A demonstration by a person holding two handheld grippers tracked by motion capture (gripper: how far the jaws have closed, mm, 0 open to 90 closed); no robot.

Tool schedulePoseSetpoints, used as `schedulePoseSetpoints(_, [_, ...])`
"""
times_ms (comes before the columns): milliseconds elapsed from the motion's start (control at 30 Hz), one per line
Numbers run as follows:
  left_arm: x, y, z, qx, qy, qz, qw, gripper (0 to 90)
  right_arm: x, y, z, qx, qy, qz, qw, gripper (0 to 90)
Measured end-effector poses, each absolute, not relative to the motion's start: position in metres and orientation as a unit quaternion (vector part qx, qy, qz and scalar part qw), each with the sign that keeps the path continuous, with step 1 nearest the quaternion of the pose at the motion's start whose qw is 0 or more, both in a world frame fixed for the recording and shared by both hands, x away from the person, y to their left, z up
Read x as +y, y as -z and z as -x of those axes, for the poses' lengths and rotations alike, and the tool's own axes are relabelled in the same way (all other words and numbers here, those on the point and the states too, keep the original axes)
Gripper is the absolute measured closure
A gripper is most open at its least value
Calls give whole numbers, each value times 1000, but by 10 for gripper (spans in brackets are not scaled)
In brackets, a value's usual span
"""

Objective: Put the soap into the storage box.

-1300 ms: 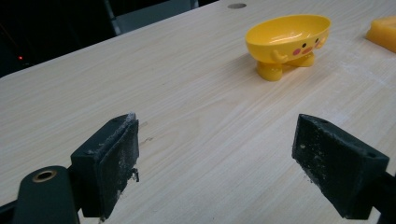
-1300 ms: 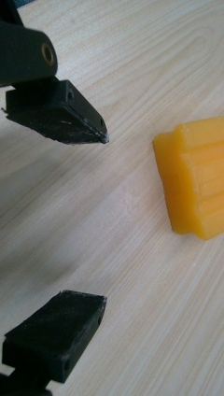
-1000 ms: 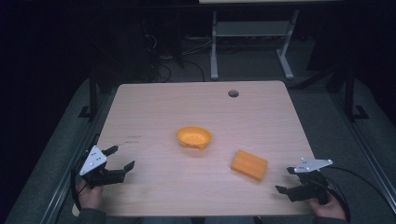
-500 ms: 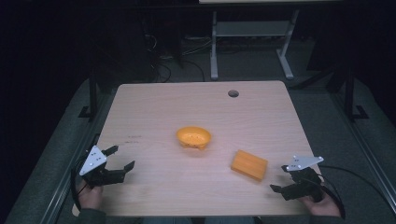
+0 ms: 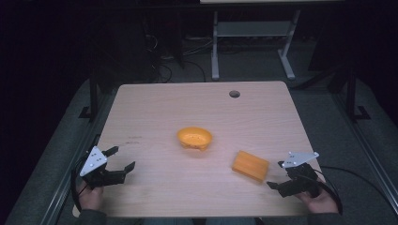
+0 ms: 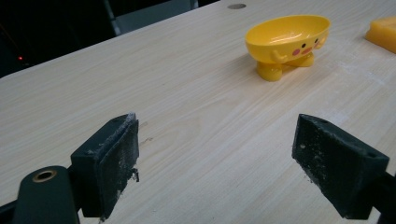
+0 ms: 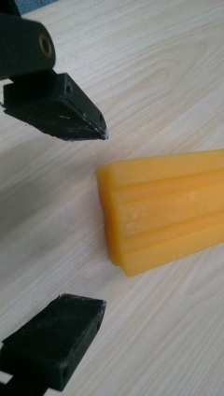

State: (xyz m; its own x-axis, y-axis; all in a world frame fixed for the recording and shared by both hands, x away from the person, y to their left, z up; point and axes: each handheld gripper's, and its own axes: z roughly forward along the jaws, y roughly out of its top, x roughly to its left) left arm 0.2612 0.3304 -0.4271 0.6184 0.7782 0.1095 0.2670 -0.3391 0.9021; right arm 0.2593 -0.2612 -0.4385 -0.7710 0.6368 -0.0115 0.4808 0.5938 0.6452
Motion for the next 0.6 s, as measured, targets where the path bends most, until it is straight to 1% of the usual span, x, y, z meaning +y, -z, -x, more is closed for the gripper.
schedulePoseSetpoints(600, [332,427,-261,343,-276,-767,467,139,-240,426,-274,898,-309,-287,123,141])
